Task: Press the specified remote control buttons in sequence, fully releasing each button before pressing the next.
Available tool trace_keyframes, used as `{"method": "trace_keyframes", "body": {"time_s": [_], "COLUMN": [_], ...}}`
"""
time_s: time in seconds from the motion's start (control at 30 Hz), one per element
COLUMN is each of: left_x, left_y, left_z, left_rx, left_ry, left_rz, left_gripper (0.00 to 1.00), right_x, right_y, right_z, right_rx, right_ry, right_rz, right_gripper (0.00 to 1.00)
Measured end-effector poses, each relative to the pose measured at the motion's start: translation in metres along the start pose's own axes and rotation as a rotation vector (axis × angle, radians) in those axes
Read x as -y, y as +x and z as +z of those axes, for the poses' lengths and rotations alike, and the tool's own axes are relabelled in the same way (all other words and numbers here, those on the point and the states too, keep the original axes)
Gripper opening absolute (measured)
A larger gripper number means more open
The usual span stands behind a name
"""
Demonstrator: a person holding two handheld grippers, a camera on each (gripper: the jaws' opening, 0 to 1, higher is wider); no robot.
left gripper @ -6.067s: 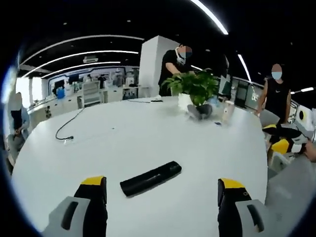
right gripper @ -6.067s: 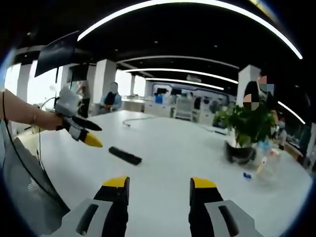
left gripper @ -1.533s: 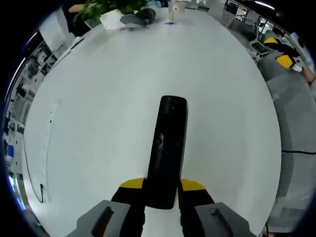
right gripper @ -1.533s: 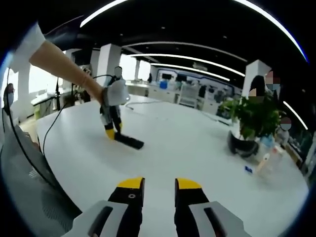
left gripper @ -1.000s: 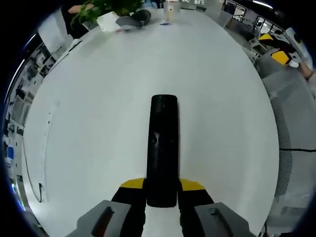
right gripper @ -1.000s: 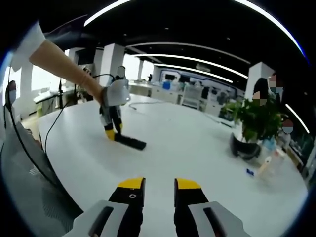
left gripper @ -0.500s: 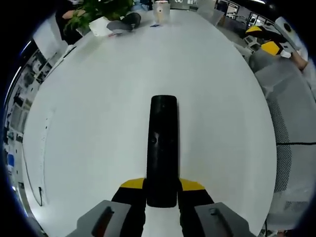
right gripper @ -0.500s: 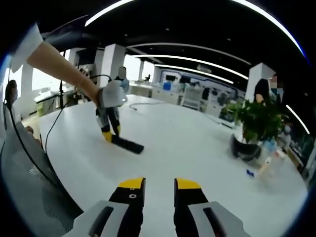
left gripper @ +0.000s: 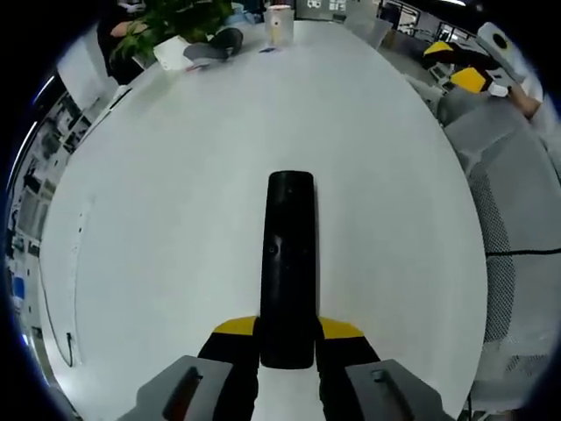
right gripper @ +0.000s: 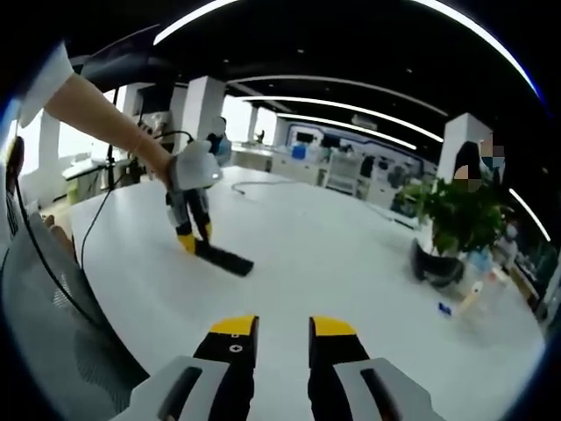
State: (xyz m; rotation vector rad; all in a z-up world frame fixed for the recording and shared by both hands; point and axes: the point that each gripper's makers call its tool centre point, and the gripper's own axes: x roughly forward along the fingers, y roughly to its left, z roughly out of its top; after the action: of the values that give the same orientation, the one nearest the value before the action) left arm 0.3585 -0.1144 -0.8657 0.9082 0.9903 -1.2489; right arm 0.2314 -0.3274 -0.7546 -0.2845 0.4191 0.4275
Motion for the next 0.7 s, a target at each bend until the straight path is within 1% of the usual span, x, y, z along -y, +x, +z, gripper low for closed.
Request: {"method": "trace_keyframes", "body": {"time_s": [0.33, 0.7], "left_x": [0.006, 0.016], "left_y": [0.0, 0.0], "left_z": [0.0, 0.001], "left_rx": [0.027, 0.05], "left_ry": [-0.003, -0.01], "left_rz": [0.002, 0.005], "left_gripper": [0.23, 0.23], "right_x": [-0.003, -0.003], "right_y": [0.001, 0.0], "right_z": [-0.003, -0.003], "right_rx": [-0.015, -0.016], "right_ry": [-0.009, -0.012], "right_rz": [0.013, 0.011], "right_gripper": [0.19, 0.19]}}
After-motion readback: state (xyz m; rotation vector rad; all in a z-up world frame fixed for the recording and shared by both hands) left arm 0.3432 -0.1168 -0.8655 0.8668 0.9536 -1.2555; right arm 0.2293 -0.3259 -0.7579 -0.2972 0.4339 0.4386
